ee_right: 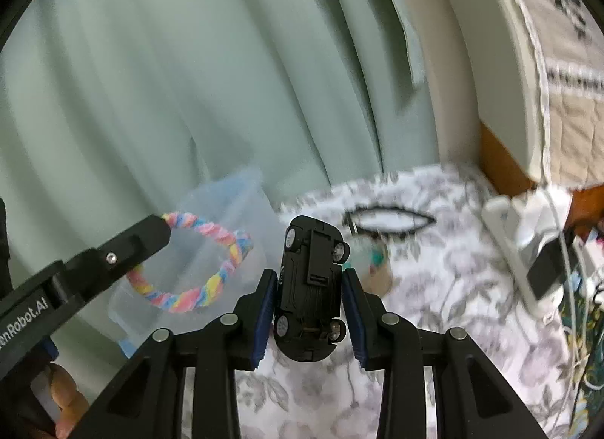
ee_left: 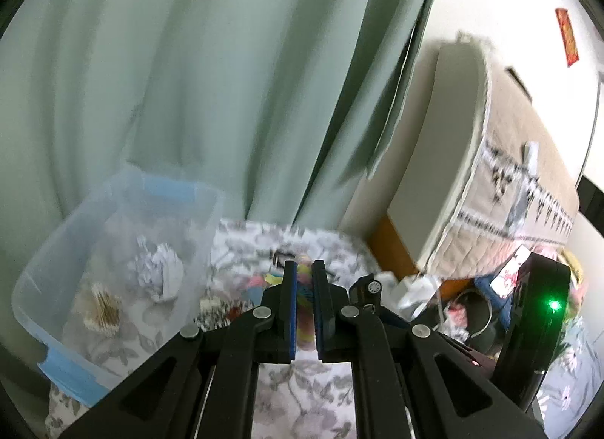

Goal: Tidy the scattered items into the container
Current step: 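Lift the toy car and rope ring and carry both over the bin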

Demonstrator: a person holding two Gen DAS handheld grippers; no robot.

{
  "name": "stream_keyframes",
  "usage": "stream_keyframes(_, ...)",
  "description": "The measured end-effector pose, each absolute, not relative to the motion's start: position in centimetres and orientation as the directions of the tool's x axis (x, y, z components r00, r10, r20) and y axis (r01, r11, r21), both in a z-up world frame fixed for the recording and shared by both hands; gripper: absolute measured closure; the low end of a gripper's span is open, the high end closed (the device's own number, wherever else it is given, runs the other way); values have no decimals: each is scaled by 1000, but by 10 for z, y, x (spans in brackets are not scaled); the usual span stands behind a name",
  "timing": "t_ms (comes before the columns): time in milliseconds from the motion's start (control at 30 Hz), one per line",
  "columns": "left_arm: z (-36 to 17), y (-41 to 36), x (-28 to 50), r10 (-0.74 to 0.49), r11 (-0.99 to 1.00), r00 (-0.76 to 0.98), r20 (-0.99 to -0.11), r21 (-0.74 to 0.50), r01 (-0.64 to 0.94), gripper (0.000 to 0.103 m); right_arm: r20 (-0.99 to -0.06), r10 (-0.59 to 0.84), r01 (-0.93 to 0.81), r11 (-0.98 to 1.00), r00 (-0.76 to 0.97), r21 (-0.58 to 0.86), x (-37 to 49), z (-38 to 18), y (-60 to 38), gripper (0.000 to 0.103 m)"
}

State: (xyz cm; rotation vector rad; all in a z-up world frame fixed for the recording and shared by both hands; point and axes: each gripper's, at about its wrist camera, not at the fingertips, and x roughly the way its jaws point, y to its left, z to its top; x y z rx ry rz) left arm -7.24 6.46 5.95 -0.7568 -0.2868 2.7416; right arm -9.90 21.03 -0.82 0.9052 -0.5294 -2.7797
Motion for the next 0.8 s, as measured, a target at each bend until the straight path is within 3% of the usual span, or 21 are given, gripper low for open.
stream_keyframes(533, 153, -5, -57, 198, -931, -938, -284, -353, -90, 96, -245, -290, 176, -899, -925, 400, -95, 137, 168, 65)
stream_keyframes(667, 144, -21, -41, 157, -934, -947, -281, -355, -49, 96, -220, -330, 219, -885, -918, 411, -84, 131, 148, 65)
stream_keyframes(800, 128, -38, -32, 130, -931, -945, -299, -364, -13, 96, -288, -371, 233, -878, -883, 418, -87, 106, 126, 65)
